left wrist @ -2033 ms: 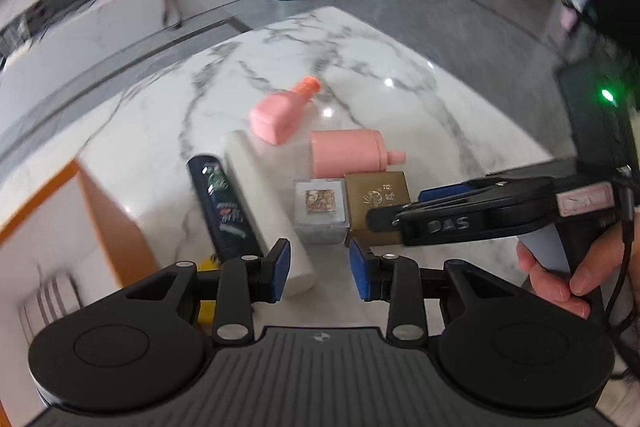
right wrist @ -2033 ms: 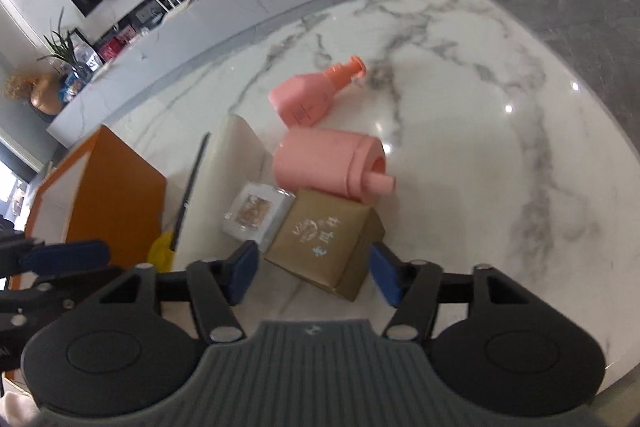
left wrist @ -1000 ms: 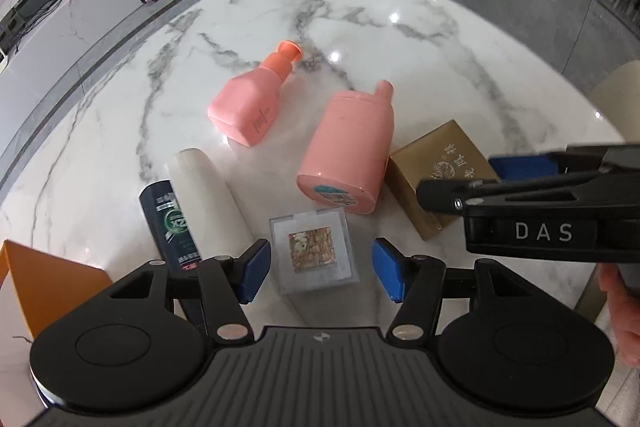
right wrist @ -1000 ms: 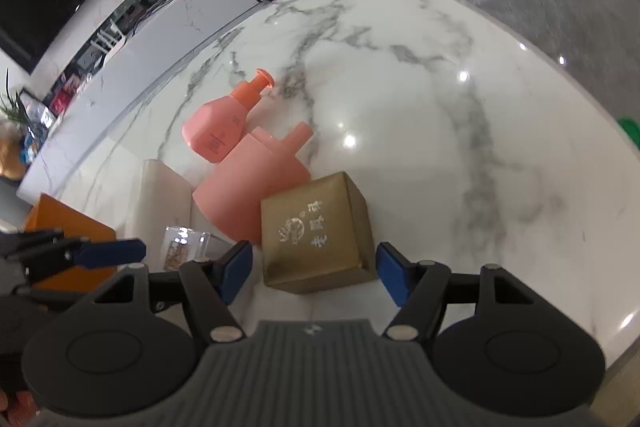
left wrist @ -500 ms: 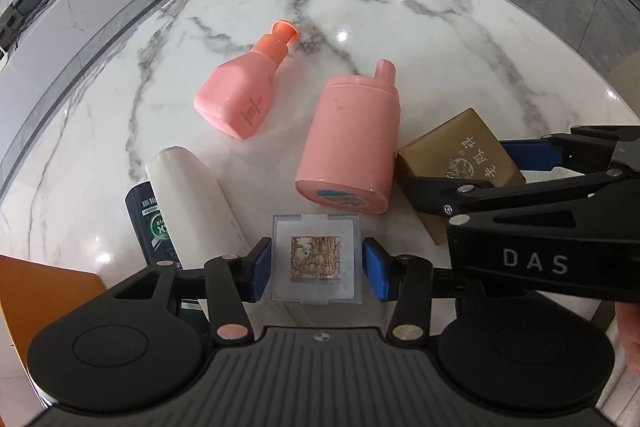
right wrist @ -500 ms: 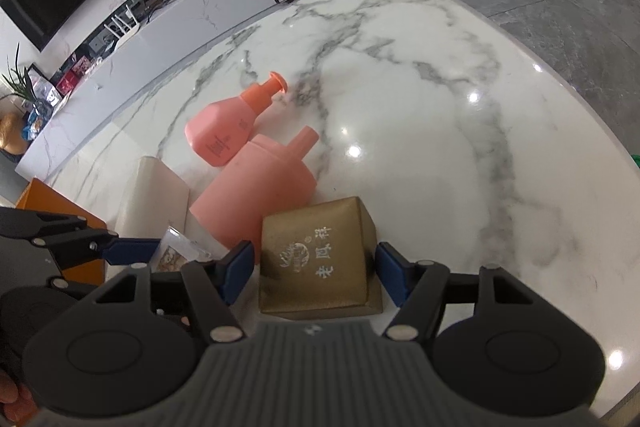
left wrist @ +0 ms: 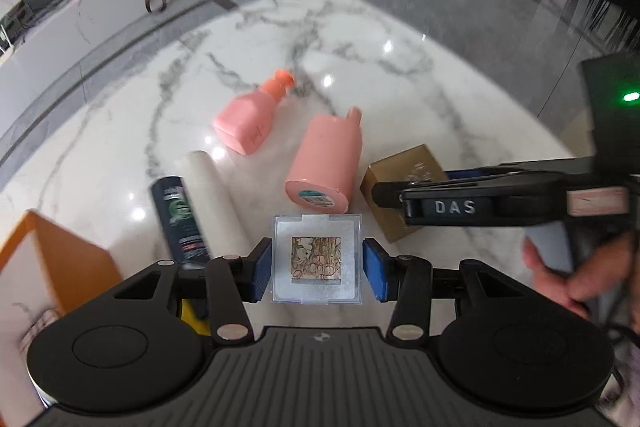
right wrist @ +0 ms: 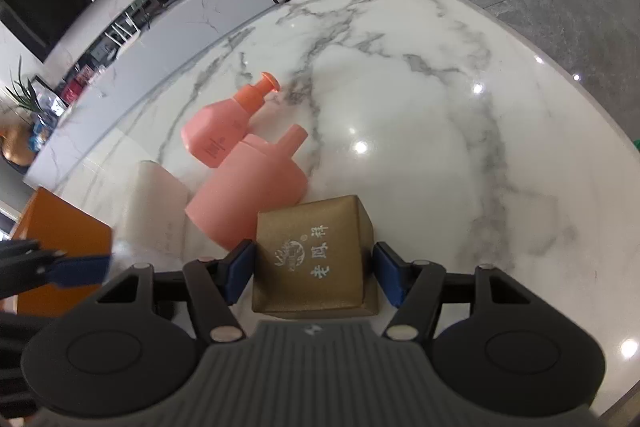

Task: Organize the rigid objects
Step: 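Carry the clear case with the left tool while the right tool carries the gold box into the box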

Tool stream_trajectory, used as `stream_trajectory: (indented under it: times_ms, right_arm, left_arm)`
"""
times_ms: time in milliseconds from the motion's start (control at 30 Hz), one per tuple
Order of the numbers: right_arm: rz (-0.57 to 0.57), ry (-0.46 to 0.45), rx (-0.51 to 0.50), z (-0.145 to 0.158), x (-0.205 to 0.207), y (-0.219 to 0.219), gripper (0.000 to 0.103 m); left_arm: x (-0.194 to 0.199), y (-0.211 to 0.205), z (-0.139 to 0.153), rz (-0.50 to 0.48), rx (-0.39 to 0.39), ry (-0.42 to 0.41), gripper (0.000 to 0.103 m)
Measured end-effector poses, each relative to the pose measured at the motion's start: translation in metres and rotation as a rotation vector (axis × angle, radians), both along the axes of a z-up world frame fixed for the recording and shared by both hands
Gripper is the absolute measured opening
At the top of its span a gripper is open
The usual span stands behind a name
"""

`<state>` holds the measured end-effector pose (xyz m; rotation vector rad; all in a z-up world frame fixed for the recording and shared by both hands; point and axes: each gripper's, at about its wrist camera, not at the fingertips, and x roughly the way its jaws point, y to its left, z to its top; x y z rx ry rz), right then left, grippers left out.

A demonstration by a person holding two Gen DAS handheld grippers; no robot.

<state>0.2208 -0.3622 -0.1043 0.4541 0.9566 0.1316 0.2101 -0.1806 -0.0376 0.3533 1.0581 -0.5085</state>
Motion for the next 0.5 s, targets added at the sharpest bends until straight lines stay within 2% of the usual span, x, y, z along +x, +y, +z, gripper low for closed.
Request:
stream_trajectory:
  times_ms: [100,267,367,500]
  right_arm:
    - [0.027,-0.043,0.012,0.011,-0.01,0.004,0.065]
    - [0.11,-0.118,0.026,0.037,-0.031,0.021,0.065]
    - [0.173,-0.152,0.055,0.06,-0.044,0.037,0.065]
    - [0.27,-0.186,0.174,0.098,-0.059,0.07,0.065]
  left_arm:
    - [-0.018,0.022,0.029,0.01,-0.026,-0.034,0.054]
    - [-0.045,0.077,0.069,0.047,0.006,-0.092,0.054]
    - [-0.058,0.117,0.081,0.1,0.052,-0.121,0.054]
    - [-0.068,0.167,0.081,0.148,0.107,-0.122,0.054]
